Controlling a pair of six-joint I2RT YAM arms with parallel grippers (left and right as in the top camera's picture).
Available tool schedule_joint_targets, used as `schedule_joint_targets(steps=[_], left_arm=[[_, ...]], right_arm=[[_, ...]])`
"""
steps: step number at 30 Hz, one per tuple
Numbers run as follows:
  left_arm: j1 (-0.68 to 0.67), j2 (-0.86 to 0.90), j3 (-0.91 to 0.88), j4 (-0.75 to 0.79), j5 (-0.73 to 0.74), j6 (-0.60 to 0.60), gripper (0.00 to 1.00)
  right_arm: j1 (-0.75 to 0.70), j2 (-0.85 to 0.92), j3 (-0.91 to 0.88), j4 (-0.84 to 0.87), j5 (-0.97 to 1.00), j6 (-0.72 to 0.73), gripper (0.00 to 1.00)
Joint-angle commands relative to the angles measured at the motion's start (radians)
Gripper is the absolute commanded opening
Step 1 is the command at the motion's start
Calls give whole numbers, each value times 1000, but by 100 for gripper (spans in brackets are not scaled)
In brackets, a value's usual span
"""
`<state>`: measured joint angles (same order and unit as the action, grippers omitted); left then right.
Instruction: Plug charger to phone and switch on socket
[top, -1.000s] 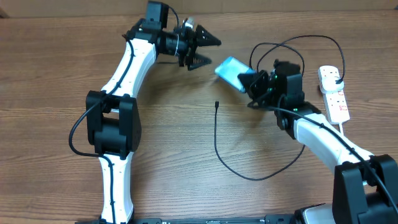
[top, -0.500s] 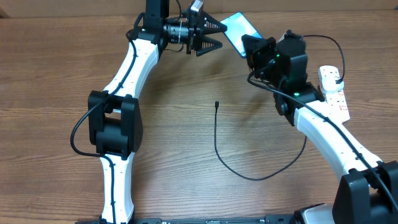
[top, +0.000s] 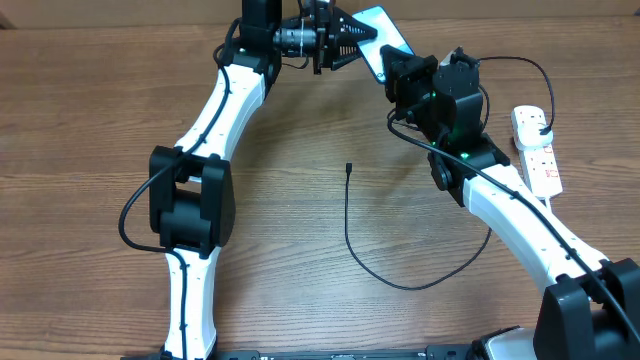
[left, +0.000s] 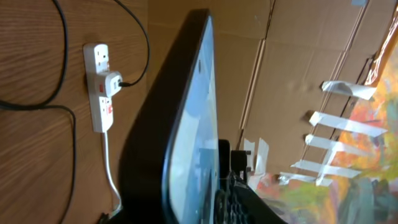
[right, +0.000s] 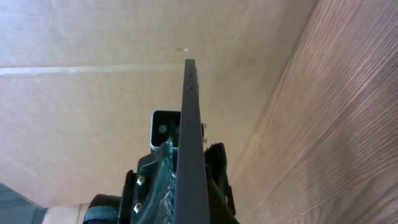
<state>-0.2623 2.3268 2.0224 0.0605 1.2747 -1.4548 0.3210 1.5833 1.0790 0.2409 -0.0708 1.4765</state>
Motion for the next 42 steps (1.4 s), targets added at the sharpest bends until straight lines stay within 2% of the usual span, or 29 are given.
schedule_joint_targets(steps=[1,8,13,21,27,29,32,36,39,41,42], left_arm=[[-7,1,11,4,-36,-56,29],[-7,1,11,6,-92,-114,18],[-8,1,11,57,-107,-126,17],[-10,1,11,208,-126,-211,17],[-19,1,11,214,-127,-211,4],[-19,1,11,214,-129,-211,4],[-19,1,11,214,-130,-211,4],[-13,1,11,214,-129,-196,4],[4,1,11,212,-121,-106,4],[19,1,11,193,-101,-54,4],[31,1,11,177,-82,-16,4]], right_arm=[[5,-39,36,22,2,59,4],[5,-39,36,30,-18,70,4],[5,-38,36,26,-31,95,4],[8,-38,36,19,-39,108,4],[14,-38,36,19,-45,121,4],[17,-37,36,19,-47,121,5],[19,-37,36,19,-48,121,16],[18,-37,36,8,-54,117,41],[18,-38,36,-38,-56,105,62],[18,-38,36,-64,-74,48,70],[18,-38,36,-75,-89,-21,77]])
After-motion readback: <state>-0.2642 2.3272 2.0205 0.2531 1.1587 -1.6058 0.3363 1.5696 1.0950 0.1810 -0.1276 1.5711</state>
